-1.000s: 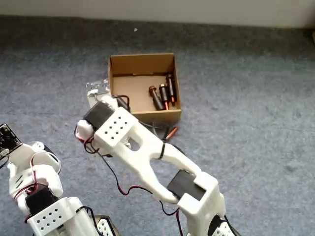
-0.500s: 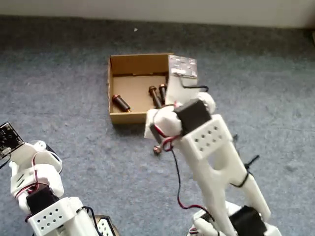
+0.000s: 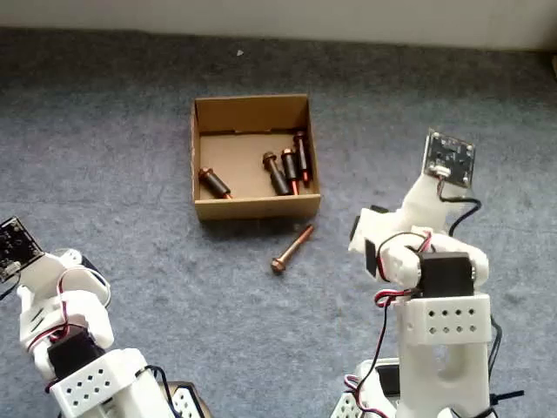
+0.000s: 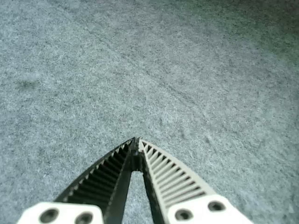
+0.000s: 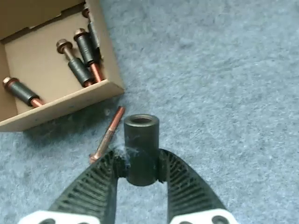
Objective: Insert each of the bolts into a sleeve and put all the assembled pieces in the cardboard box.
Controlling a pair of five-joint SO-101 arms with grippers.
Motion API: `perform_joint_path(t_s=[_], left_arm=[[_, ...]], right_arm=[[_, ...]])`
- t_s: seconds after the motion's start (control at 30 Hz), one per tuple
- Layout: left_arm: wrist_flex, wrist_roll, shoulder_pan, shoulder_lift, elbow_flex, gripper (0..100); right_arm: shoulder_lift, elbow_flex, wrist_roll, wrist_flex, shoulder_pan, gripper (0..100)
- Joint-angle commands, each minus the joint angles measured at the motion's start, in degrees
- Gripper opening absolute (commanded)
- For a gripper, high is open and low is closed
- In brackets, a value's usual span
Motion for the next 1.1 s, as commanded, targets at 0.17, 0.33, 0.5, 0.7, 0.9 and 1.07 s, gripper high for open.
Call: perform_joint_path(t_s=[0.17, 0.33, 0.5, 0.7, 0.9, 1.07], left_arm=[[-1.5, -5.4, 11.3, -0.4, 1.1, 1], [-1.4, -12.0, 23.6, -0.2, 0.7, 1], [-1.1, -18.2, 37.5, 0.2, -1.7, 1], [5.8, -18.1, 44.9, 0.3, -12.0, 12], [10.5, -18.4, 54.2, 1.2, -17.7, 14], [8.3, -18.4, 58.9, 13.6, -20.1, 14]], right_arm=[[-9.5, 20.4, 0.5, -18.7, 7.7, 0.5], [-15.3, 33.0, 0.5, -29.1, 7.8, 0.5], [-21.2, 40.1, 0.4, -35.0, 11.2, 0.5], [-22.5, 42.2, -4.1, -36.8, 13.3, 0.5], [-22.5, 42.3, -4.0, -36.9, 13.4, 0.5], [-22.5, 42.3, -4.0, -36.9, 13.6, 0.5]])
